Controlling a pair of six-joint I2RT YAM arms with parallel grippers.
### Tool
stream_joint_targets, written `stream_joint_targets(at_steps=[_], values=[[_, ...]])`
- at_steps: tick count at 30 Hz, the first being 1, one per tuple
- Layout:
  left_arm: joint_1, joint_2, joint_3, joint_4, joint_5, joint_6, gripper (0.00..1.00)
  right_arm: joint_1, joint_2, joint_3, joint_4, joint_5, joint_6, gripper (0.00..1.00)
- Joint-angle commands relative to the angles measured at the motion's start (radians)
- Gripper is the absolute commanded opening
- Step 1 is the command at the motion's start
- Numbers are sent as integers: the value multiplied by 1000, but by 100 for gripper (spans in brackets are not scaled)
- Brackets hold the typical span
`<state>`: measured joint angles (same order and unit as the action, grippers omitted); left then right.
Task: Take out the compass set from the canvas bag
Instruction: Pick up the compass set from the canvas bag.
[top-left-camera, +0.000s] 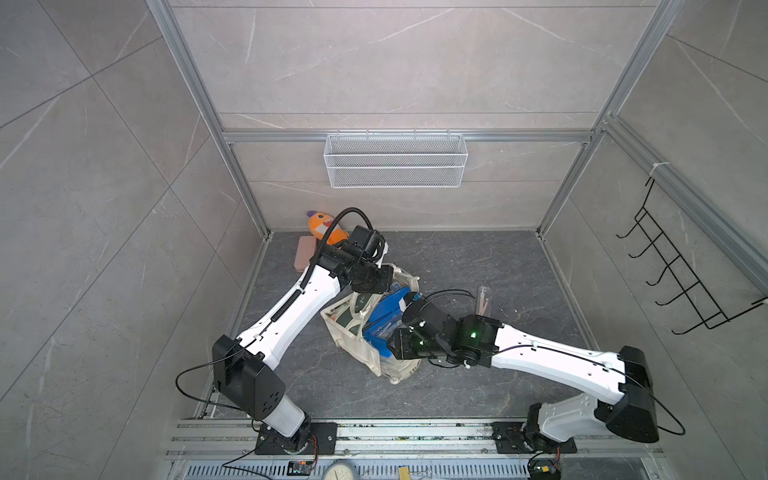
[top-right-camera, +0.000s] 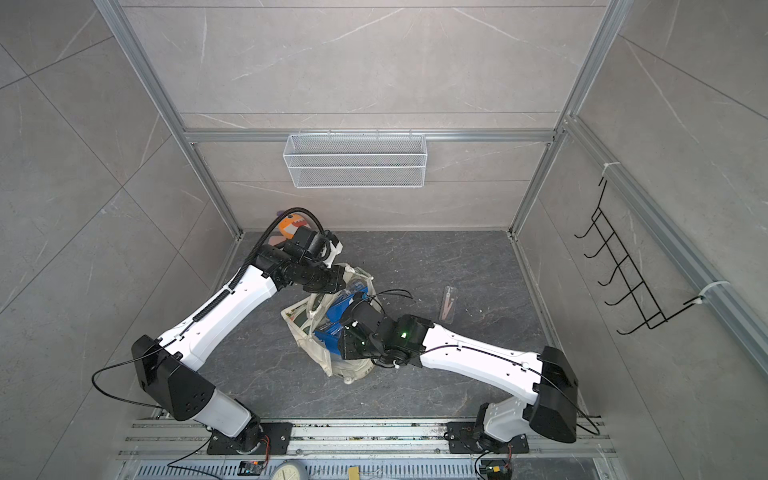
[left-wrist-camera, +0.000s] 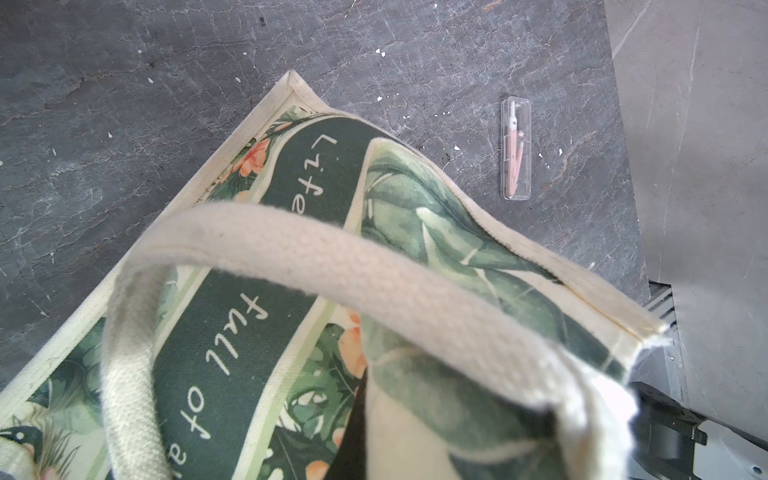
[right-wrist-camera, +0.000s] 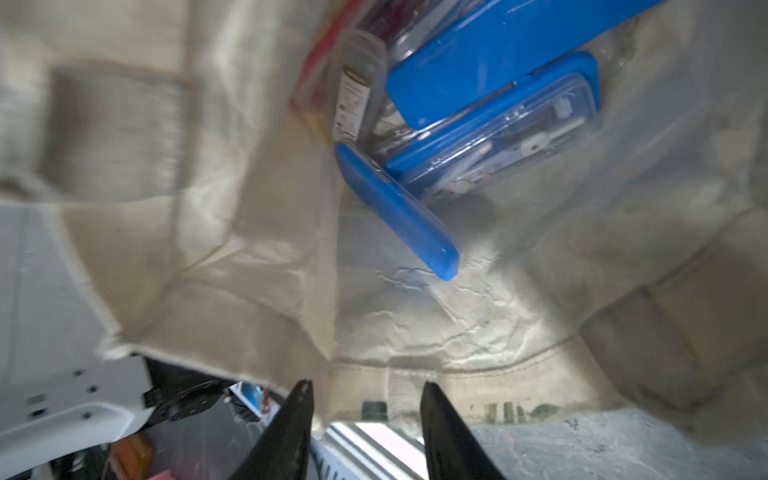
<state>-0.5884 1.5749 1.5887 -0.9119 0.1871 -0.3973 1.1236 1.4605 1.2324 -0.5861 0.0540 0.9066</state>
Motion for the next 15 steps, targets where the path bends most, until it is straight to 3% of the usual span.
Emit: stream_joint_targets(at_steps=[1,15], values=[[4,-36,9,-8,10,-16,0,-12,25,-10,20,43,-2,49],[4,-32,20,-11,10,-16,0,-130,222,9,81,-143,-204,58]])
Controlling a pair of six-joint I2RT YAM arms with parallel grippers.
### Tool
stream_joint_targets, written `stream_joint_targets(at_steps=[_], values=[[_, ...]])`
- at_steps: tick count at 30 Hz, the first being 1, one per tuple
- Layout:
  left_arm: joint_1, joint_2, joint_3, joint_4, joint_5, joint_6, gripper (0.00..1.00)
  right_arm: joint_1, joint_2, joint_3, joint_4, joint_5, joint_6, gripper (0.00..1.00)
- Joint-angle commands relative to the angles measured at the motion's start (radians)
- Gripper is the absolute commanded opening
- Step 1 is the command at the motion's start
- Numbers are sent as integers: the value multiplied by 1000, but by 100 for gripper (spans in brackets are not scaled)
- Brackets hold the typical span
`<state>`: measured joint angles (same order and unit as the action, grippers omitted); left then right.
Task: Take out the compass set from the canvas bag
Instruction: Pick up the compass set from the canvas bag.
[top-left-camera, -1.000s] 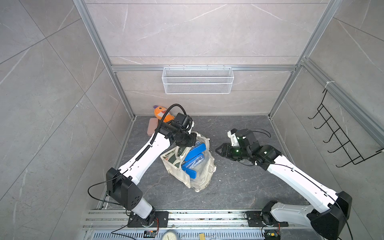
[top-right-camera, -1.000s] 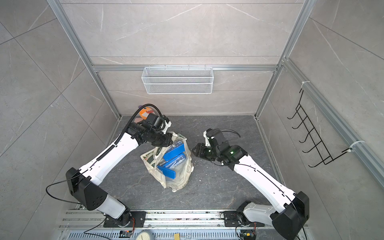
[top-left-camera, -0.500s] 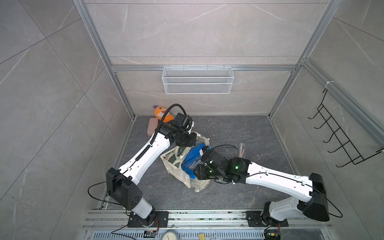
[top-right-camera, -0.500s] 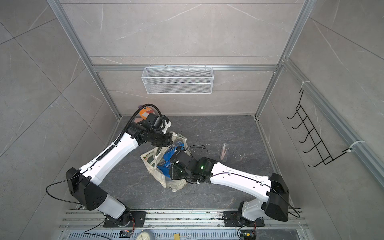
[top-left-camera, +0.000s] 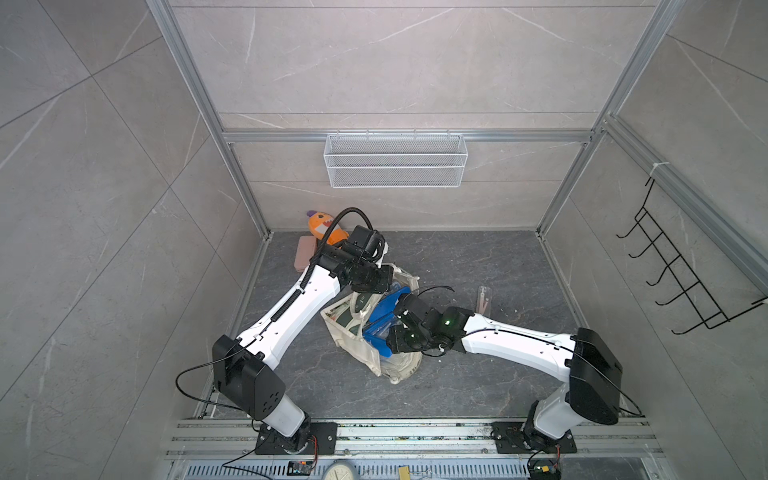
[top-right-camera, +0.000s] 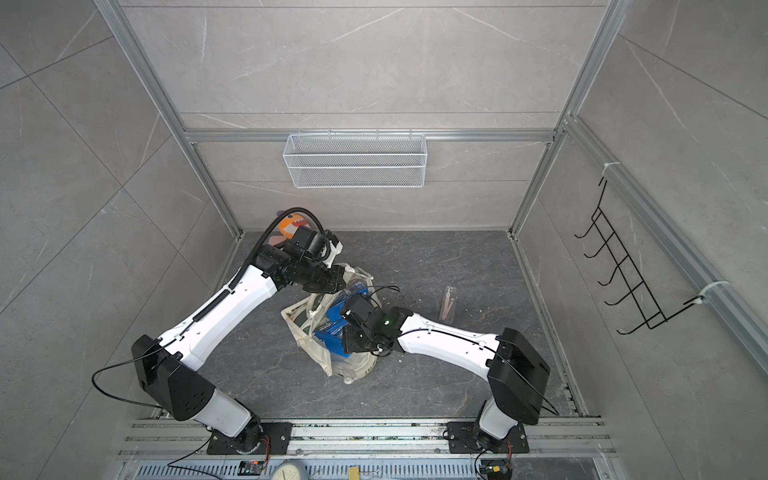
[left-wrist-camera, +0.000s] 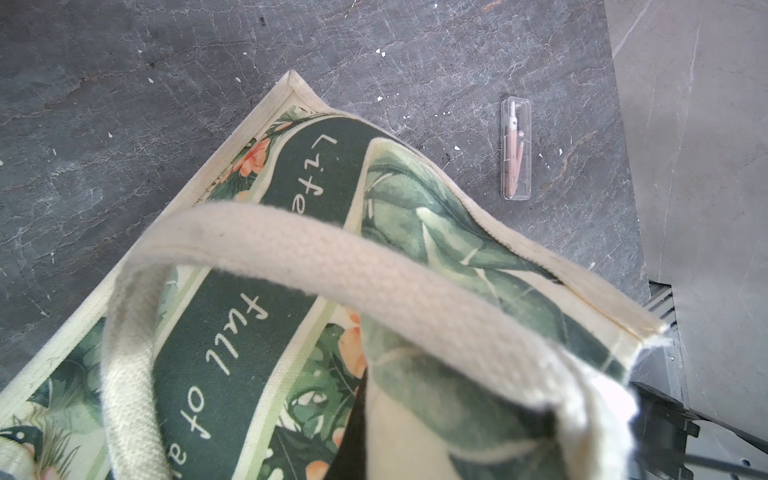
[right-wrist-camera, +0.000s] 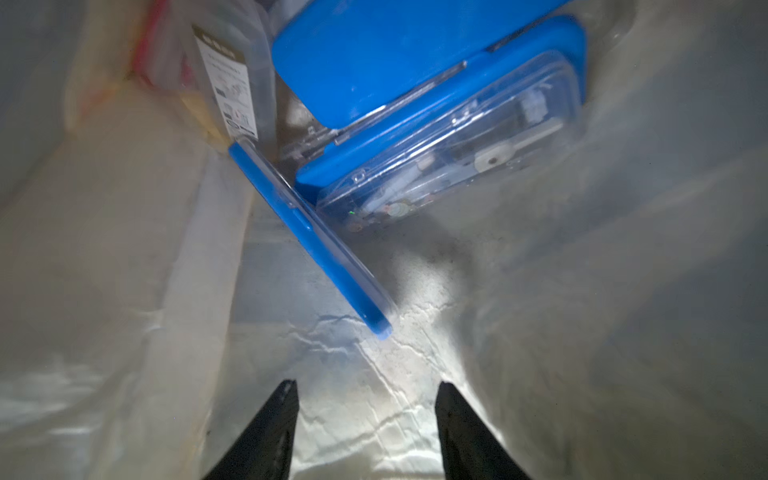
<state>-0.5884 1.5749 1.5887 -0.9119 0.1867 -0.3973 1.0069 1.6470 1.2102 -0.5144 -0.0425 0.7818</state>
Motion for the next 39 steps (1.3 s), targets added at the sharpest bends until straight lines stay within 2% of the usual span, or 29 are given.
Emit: stream_joint_targets(at_steps=[1,11,20,33,39], values=[[4,-32,22,-13,10,-15,0,-21,47,32,12,-52,-96,58],[3,-29,30,-22,9,-13,0,-63,152,96,45,-146,-244,63],[3,-32,27,-26,8,-9,0,-81,223,122,36,-196,-294,63],[3,-21,44,-33,12,-9,0,-83,265,91,111,-285,-291,58],[3,-24,39,-38,11,-9,0,-82,278,89,117,-294,-292,51]])
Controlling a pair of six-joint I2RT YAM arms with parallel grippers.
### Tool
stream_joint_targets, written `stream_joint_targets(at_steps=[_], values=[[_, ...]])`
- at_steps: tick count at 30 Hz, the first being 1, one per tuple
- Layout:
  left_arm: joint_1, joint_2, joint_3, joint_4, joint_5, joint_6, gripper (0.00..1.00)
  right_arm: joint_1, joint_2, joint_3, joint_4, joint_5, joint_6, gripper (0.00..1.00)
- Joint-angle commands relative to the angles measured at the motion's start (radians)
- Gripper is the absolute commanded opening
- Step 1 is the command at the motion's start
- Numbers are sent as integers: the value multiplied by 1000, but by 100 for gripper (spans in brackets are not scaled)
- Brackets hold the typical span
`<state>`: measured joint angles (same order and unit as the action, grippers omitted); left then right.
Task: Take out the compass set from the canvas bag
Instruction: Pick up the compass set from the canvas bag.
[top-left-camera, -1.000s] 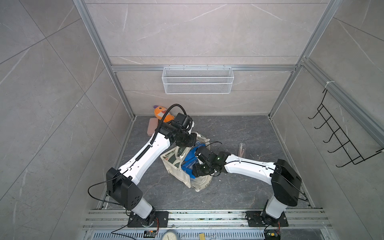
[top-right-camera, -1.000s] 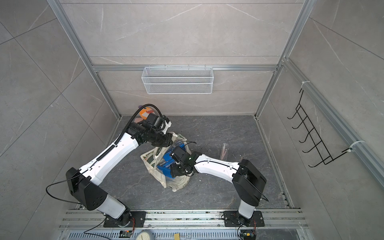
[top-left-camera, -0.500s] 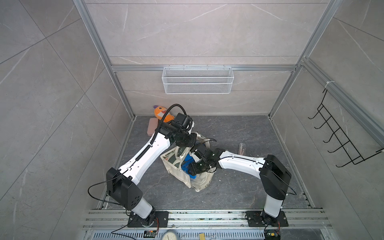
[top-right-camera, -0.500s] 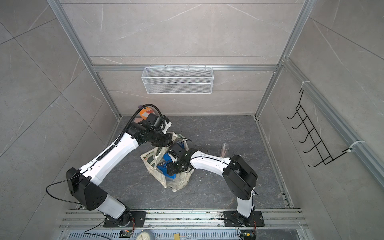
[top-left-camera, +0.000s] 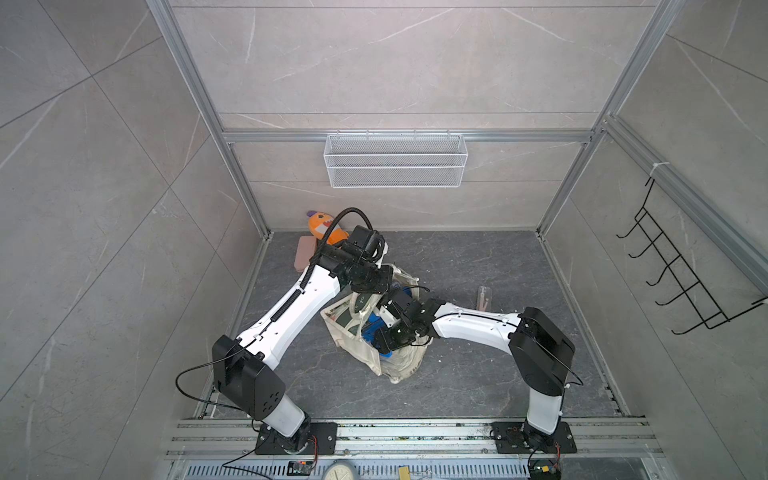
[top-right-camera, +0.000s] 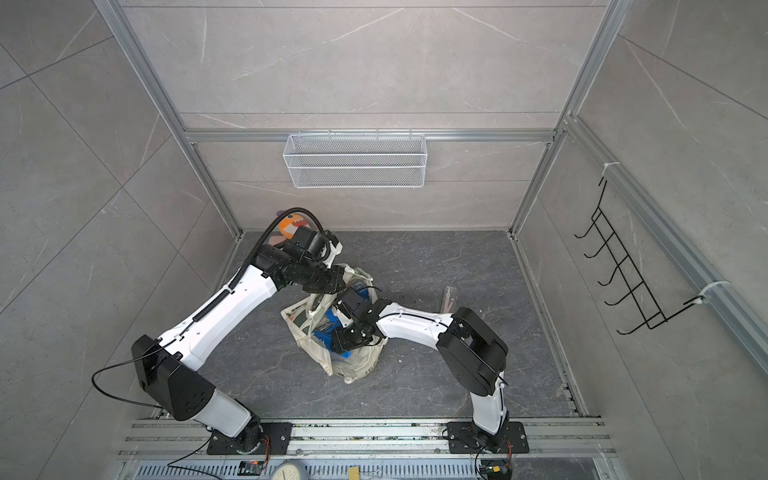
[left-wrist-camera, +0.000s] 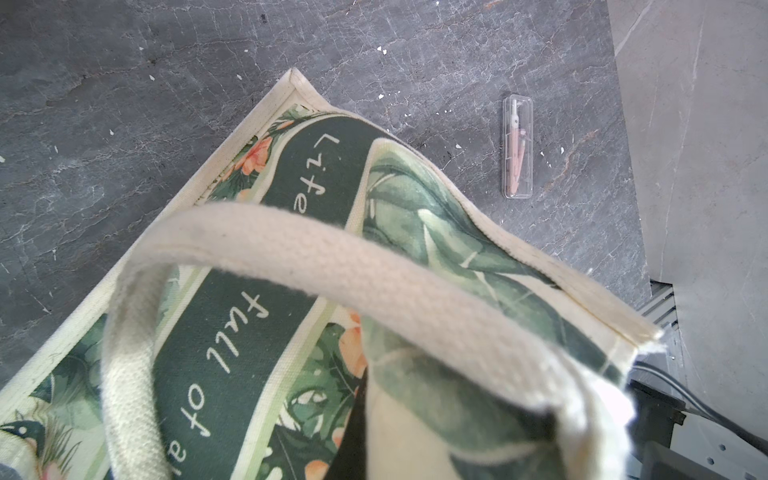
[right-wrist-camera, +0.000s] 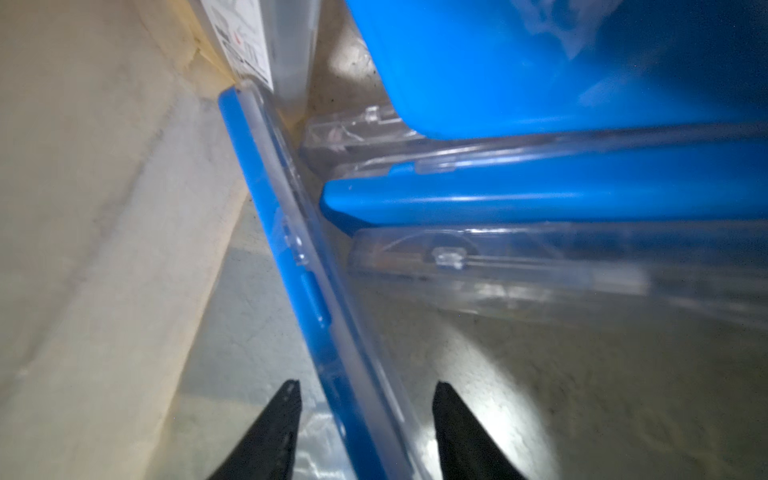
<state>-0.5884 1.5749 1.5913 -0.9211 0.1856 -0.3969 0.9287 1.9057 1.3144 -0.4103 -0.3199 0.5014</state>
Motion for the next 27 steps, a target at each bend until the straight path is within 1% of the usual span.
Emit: stream_joint_targets(at_steps=[1,6,10,18,27], values=[[3,-24,37,-28,12,-10,0,-5,17,-16,14,-18,-12,48],[3,-21,40,-27,9,-12,0,-4,-24,-27,13,-11,-9,29],[3,-19,43,-27,9,-12,0,-5,-71,-31,3,-4,-8,21],[4,-16,45,-27,2,-14,0,-5,-200,-39,-55,23,-1,18],[4,-1,59,-33,-21,-22,0,-5,-413,-120,-179,91,-4,16]])
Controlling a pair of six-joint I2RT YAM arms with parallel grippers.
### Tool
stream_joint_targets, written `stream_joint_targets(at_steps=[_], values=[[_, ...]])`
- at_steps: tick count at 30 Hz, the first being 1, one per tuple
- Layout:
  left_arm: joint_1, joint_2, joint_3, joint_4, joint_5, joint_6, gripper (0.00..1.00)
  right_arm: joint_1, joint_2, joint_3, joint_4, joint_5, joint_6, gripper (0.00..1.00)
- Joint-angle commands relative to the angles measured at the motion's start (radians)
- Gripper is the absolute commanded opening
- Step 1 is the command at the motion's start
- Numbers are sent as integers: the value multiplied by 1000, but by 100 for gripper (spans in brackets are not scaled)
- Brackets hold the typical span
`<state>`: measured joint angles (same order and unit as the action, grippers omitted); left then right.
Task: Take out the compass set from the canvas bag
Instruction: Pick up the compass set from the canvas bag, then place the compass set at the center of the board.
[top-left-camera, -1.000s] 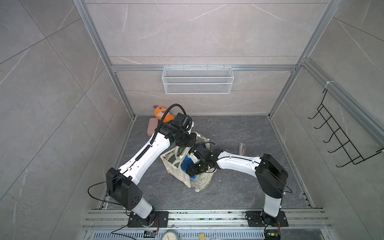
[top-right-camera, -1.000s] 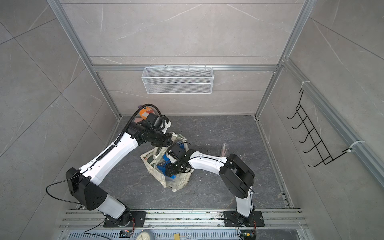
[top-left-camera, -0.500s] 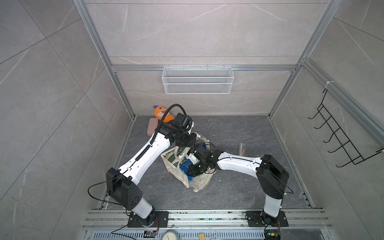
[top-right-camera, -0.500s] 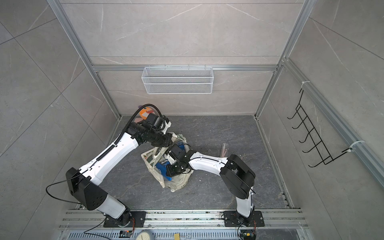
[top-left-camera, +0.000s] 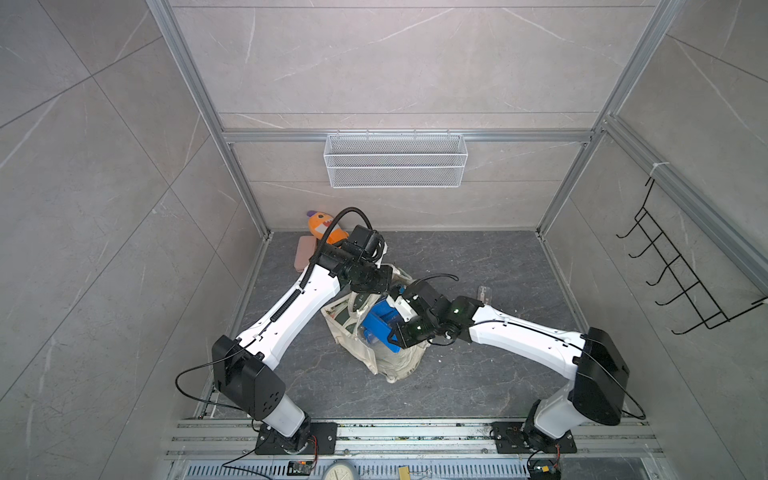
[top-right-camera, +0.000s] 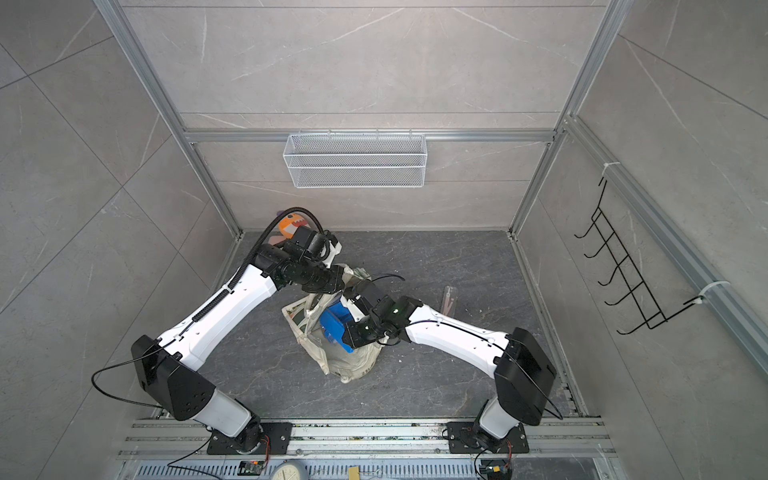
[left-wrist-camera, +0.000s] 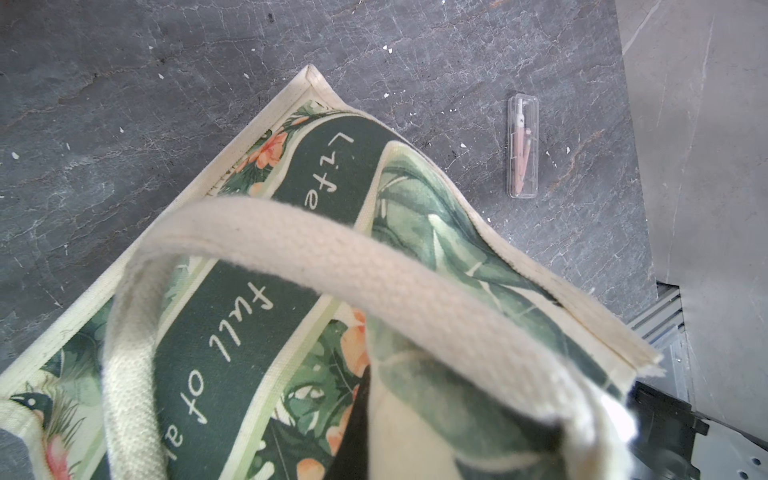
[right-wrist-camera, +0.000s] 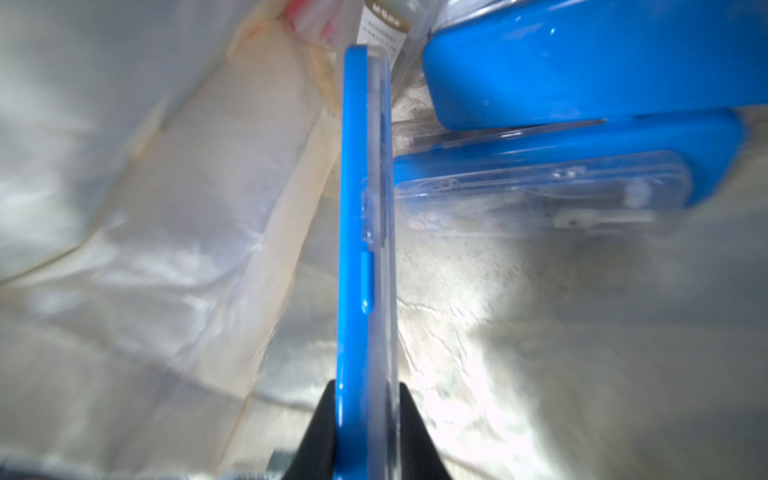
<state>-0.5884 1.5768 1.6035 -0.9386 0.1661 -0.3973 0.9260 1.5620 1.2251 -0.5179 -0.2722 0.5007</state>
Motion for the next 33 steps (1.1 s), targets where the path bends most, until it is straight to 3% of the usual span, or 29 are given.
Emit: stream_joint_targets(at_steps=[1,16,27,33], values=[[4,1,50,-17,-4,-23,0,-2,-95,-42,-92,53,-7,15],[5,17,62,-14,-6,-22,0,-17,-430,-139,-303,175,21,12],[7,17,69,-16,-4,-17,0,-175,-553,-127,-329,253,16,11],[6,17,69,-21,-2,-15,0,-258,-549,-112,-275,207,6,11]])
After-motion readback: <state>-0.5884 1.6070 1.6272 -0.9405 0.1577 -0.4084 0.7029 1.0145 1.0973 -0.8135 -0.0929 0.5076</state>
